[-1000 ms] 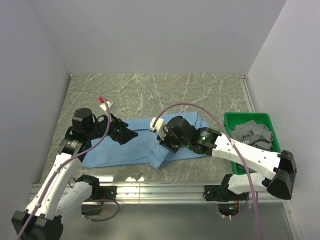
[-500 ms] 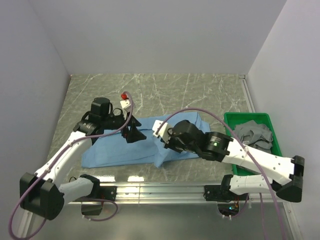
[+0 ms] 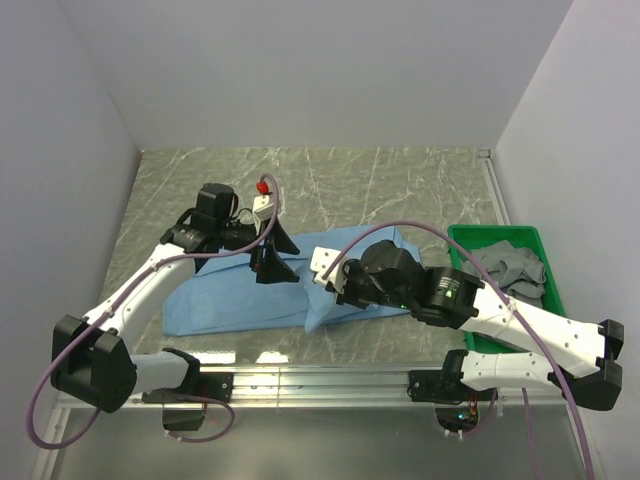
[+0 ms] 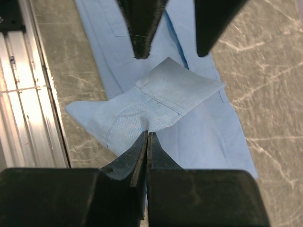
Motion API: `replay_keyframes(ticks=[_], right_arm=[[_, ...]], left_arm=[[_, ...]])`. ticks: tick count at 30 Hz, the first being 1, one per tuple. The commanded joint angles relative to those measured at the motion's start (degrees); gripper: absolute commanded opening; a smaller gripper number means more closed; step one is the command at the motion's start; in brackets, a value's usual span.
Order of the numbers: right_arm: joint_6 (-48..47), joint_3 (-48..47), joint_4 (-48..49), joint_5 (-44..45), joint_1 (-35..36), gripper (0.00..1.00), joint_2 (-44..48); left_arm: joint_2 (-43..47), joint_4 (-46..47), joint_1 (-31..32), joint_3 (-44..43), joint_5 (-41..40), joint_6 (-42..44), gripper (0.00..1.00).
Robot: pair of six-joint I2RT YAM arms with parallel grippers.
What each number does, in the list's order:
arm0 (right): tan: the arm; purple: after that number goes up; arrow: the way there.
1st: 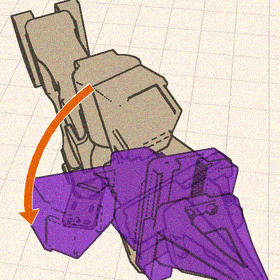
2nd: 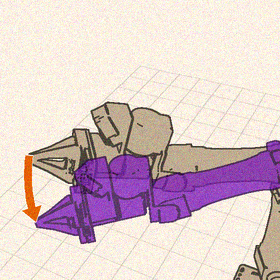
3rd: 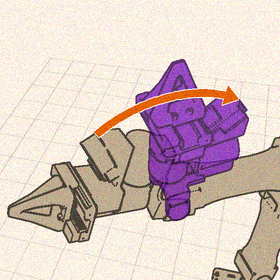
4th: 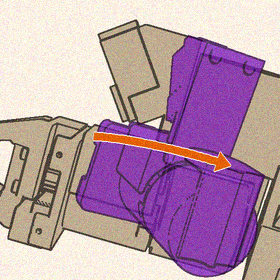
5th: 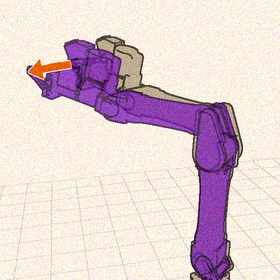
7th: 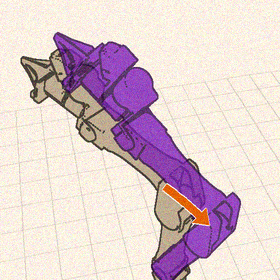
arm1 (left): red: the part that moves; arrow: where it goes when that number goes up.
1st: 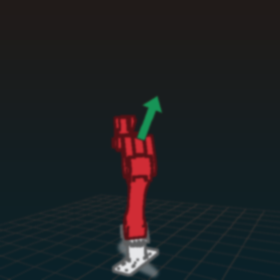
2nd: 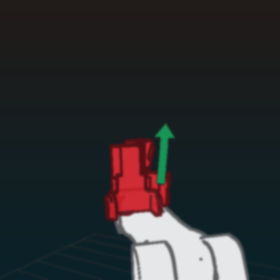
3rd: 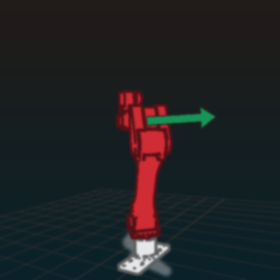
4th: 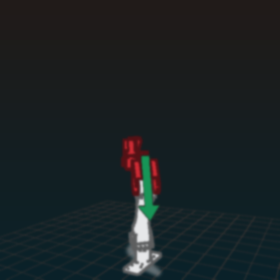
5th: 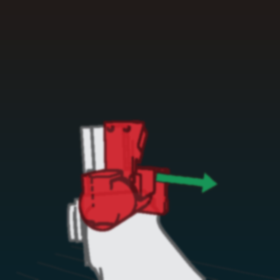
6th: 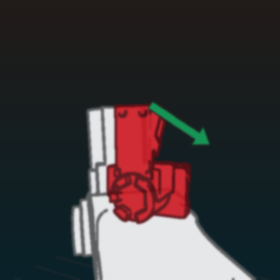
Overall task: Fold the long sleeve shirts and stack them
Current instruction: Fold the shirt
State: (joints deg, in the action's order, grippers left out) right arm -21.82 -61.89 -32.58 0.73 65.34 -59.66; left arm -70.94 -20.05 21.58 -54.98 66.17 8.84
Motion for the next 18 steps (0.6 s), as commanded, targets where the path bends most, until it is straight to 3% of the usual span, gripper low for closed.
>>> replay_keyframes(ticks=[1,9,18], right_arm=[[-2.6,-2.0,1.9,-3.9,0.8,0.00,0.9],[-5.1,-3.0,2.2,-6.8,1.9,0.00,0.0],[-6.7,-3.1,4.2,-4.8,2.0,0.00,-2.0]], left_arm=[[-1.7,-4.5,0.3,-4.4,5.7,7.0,0.99],[-3.4,-5.7,0.7,-7.4,5.6,7.9,0.99],[-6.6,-17.6,2.2,-11.9,7.4,16.2,0.99]])
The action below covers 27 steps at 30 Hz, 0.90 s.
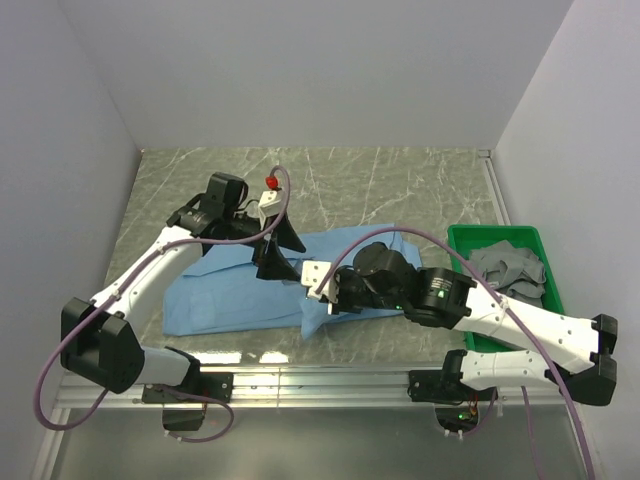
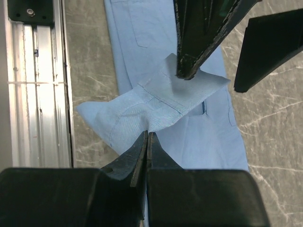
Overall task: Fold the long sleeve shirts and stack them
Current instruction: Fold the shirt
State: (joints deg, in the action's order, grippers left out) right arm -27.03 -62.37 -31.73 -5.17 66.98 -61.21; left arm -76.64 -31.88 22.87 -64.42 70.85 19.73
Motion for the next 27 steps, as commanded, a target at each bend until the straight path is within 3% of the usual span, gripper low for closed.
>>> replay_keyframes(ticks=[1,7,10,15,16,19,20,21,22,27], right_arm=[[-1.8,-2.5,3.5,1.5,0.4,0.00,-0.7],[-2.1,-3.1,4.1,0.9,0.4,0.00,-0.6],[-2.1,-2.8,4.1,1.5,0.4,0.00,-0.6],[-1.5,-2.1,4.6,1.6,0.3,0.00,-0.7],[-1.4,-2.1,4.7,1.7,0.3,0.00,-0.7],[-0.9,-1.2,5.4,2.6,0.4,0.00,-0.6],[-0.7,-1.0,5.6,3.6,0.3,0.00,-0.6],[0.2,-0.9,6.1,4.2,0.4,0.03,-0.5],[0.9,-0.9,6.5,5.0,0.3,0.17,-0.4],[5.7,-2.1,6.9,11.9,0.3,0.54,0.9]], left_arm=[[-1.1,-6.5,1.0,-2.6,2.5,6.6,0.99],[-1.6,-7.8,1.3,-2.0,1.7,7.2,0.91],[-1.9,-9.1,1.3,-2.5,1.5,7.9,0.79],[-1.5,-8.6,1.4,-3.0,1.0,6.6,0.39],[-1.3,-8.1,1.3,-3.0,0.6,6.2,0.26],[-0.3,-6.6,1.3,-3.0,-1.0,3.9,0.01],[0.2,-6.3,1.3,-2.9,-1.3,3.5,0.01],[0.6,-5.6,1.3,-2.6,-1.8,1.8,0.00],[1.6,-4.4,1.3,-2.6,-2.4,0.9,0.01],[5.0,-4.2,1.3,-3.1,-7.6,-3.5,0.00]])
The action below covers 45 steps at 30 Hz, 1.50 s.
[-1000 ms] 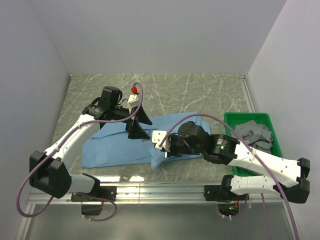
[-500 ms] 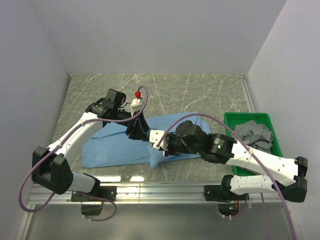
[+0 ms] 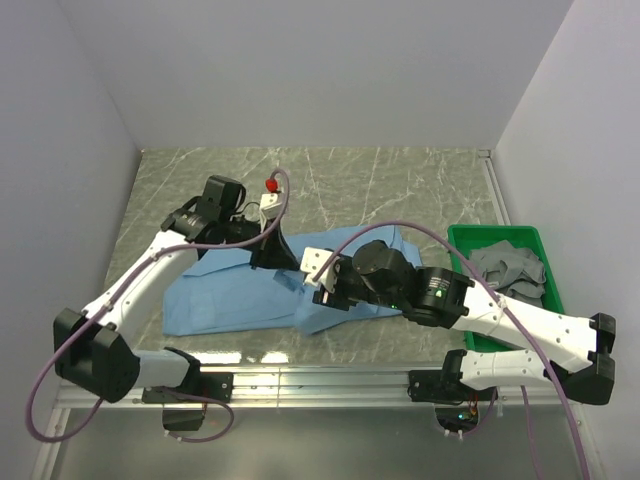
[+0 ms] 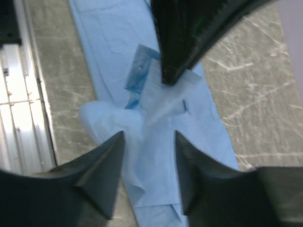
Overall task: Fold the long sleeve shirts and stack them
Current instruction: Fold the shirt
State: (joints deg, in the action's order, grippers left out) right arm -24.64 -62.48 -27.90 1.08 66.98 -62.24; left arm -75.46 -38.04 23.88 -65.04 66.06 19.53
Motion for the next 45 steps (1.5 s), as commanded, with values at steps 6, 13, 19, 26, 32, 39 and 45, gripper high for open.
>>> replay_keyframes(ticks=[6,13,19,26,32,39,45], right_arm=[[8.5,-1.9,6.5,13.5,-1.0,0.74,6.0],[18.0,-3.4,7.2,15.6,-9.7,0.76,7.1],[29.0,-1.0,8.3,14.0,-22.0,0.79,7.8],[36.8,0.8,6.6,6.3,-30.7,0.72,0.5],[40.2,3.1,7.2,1.2,-31.8,0.71,-8.6],[41.0,4.6,5.8,-0.9,-32.6,0.70,-17.5],[41.4,6.1,5.1,-2.1,-33.4,0.70,-19.5]], left_arm=[[10.6,2.8,0.4,-2.7,-8.0,-7.3,0.01],[15.0,-1.2,0.3,-4.2,-12.3,-8.1,0.01],[17.6,-7.4,0.4,-5.1,-9.4,-6.7,0.00],[23.5,-9.5,0.4,-5.6,-4.3,-6.9,0.00],[27.3,-9.2,0.4,-5.0,-1.6,-8.7,0.00],[27.9,-6.6,0.4,-0.4,-8.0,-12.9,0.00],[27.1,-4.9,0.3,-0.3,-14.4,-14.8,0.00]])
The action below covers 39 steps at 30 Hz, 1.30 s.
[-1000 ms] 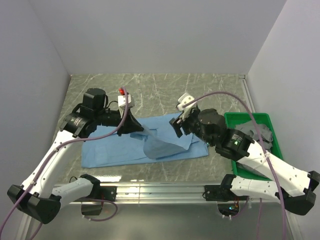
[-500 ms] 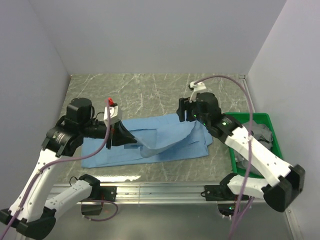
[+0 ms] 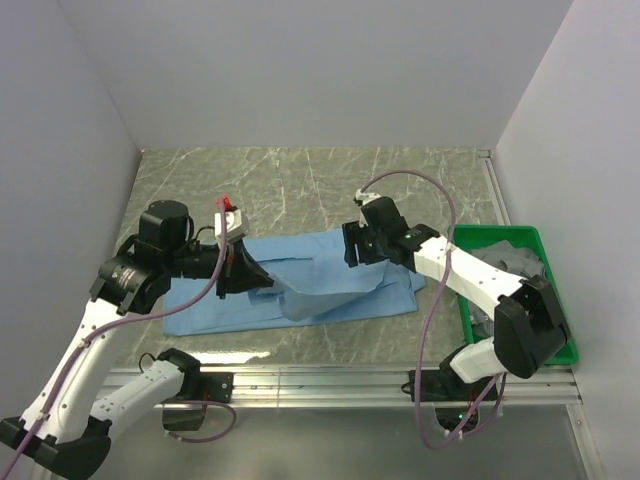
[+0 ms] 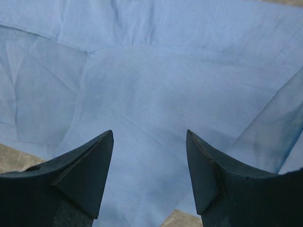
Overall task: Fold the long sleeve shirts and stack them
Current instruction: Fold the shirt
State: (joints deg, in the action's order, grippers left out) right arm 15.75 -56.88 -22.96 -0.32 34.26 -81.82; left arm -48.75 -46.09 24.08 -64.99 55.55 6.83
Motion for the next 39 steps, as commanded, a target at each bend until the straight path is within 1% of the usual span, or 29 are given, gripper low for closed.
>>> replay_keyframes(ticks=[1,4,5,6,8,10,11,12,14,15,19,23,24,27,30,34,39], right_arm=[[1.1,0.5,0.3,-0.3,-0.8,0.70,0.2],[1.2,0.9,0.7,0.2,-1.1,0.70,1.0],[1.0,0.9,1.2,0.2,-1.1,0.70,1.9],[1.0,1.2,1.4,0.2,-1.1,0.70,2.4],[1.0,1.2,1.6,1.9,-1.1,0.70,3.7],[1.4,1.5,2.0,4.1,-1.1,0.70,5.4],[1.8,1.7,2.2,4.9,-1.1,0.70,6.1],[2.1,2.1,2.5,5.7,-1.1,0.70,6.8],[2.9,2.7,2.8,8.8,-1.1,0.71,9.0],[3.1,2.9,3.0,10.0,-1.1,0.71,9.7],[3.8,4.2,3.5,14.5,-1.2,0.71,13.8],[3.6,6.1,4.8,16.6,-1.2,0.71,16.2],[3.5,6.3,4.9,16.5,-1.2,0.71,16.3],[3.4,7.0,5.4,15.7,-1.2,0.72,16.3],[3.5,7.5,5.9,14.6,-1.3,0.72,15.6],[3.6,7.7,7.4,12.5,-1.4,0.71,14.3],[3.3,6.5,8.0,7.8,-1.3,0.71,11.9]], left_arm=[[0.5,4.8,0.1,-0.1,-7.3,-3.6,0.00],[-0.3,6.8,0.2,0.6,-13.7,-6.2,0.00],[-1.9,7.1,0.2,0.5,-18.2,-8.9,0.00],[-3.0,7.1,0.1,0.2,-20.3,-9.7,0.00],[-5.5,7.1,0.2,-0.7,-23.3,-12.3,0.00],[-8.5,9.2,0.2,-1.1,-24.9,-14.3,0.00],[-9.3,10.3,0.2,-1.0,-26.1,-16.9,0.00],[-11.0,12.6,0.2,-0.9,-28.3,-18.1,0.00],[-14.2,14.1,0.1,-1.1,-30.7,-21.2,0.00],[-15.4,14.4,0.0,-1.5,-33.6,-22.2,0.00],[-21.7,12.7,-1.1,-4.8,-39.9,-26.7,0.00],[-26.1,13.1,-5.3,-5.1,-40.4,-31.3,0.00],[-26.5,13.6,-7.9,-4.8,-39.9,-32.3,0.00],[-27.0,15.1,-12.3,-3.0,-38.0,-36.0,0.00],[-27.3,15.2,-14.7,-1.1,-37.8,-37.9,0.01],[-26.7,15.8,-16.0,2.4,-35.6,-39.4,0.00],[-24.6,15.9,-17.3,5.0,-37.2,-40.2,0.00]])
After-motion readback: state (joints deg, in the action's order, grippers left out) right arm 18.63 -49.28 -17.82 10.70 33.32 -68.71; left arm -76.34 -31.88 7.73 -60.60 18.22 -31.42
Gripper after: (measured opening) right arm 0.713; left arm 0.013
